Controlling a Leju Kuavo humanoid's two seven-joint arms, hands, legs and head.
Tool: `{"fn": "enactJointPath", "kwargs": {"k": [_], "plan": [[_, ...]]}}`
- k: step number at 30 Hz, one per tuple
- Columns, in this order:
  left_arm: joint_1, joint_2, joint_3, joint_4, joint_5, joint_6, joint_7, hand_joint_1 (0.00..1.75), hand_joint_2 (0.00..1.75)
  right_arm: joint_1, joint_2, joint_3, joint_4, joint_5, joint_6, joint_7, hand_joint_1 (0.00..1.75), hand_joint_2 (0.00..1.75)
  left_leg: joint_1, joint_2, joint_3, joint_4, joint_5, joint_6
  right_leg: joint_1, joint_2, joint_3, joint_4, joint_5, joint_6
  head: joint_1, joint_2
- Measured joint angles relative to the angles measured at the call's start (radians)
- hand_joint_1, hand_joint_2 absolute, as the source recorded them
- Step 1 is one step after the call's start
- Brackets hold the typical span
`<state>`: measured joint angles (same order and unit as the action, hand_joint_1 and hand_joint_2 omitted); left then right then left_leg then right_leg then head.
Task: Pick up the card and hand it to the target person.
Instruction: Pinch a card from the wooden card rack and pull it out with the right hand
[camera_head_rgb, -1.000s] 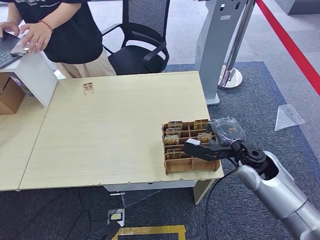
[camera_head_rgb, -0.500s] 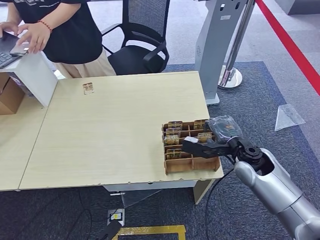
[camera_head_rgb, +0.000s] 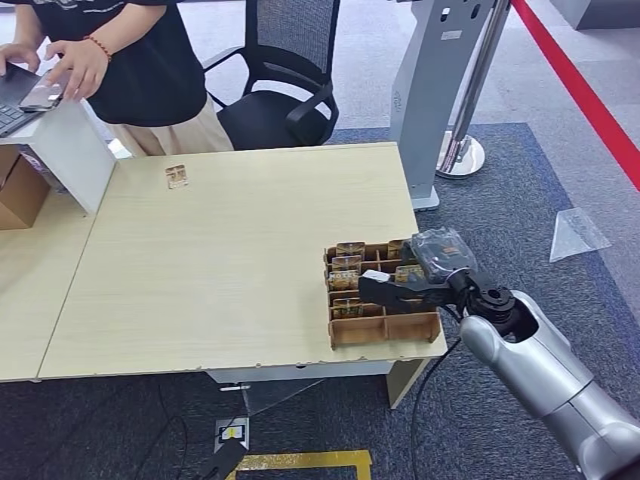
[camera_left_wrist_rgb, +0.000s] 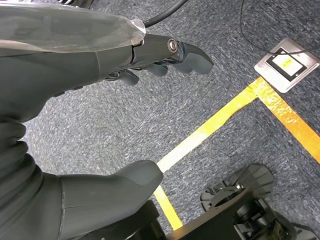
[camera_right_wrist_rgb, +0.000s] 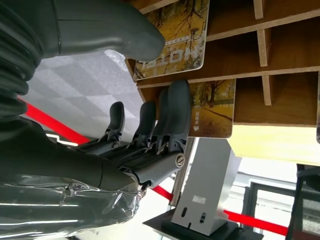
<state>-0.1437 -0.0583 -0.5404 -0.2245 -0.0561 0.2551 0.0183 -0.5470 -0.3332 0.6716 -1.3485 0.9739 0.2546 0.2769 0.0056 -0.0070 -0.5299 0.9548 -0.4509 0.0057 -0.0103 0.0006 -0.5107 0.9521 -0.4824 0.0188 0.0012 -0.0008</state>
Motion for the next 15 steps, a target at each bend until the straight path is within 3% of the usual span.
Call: {"fn": "enactJointPath", "kwargs": {"k": [3, 9, 15], "plan": [[0.000, 0.000, -0.002, 0.000, 0.000, 0.000, 0.000, 0.00, 1.75, -0.004, 0.004, 0.004, 0.014, 0.000, -0.003, -0.001, 0.98, 1.75, 0.000, 0.000, 0.000, 0.000, 0.000, 0.000, 0.000, 0.000, 0.000, 0.000, 0.000, 0.000, 0.000, 0.000], [0.000, -0.001, -0.004, 0.000, 0.002, 0.000, 0.000, 0.00, 1.75, -0.015, 0.009, 0.013, 0.041, 0.000, -0.012, -0.003, 1.31, 1.75, 0.000, 0.000, 0.000, 0.000, 0.000, 0.000, 0.000, 0.000, 0.000, 0.000, 0.000, 0.000, 0.000, 0.000], [0.000, -0.002, -0.004, 0.000, 0.003, 0.001, 0.000, 0.00, 1.75, -0.022, 0.014, 0.020, 0.060, 0.000, -0.020, -0.006, 1.41, 1.75, 0.000, 0.000, 0.000, 0.000, 0.000, 0.000, 0.000, 0.000, 0.000, 0.000, 0.000, 0.000, 0.000, 0.000]]}}
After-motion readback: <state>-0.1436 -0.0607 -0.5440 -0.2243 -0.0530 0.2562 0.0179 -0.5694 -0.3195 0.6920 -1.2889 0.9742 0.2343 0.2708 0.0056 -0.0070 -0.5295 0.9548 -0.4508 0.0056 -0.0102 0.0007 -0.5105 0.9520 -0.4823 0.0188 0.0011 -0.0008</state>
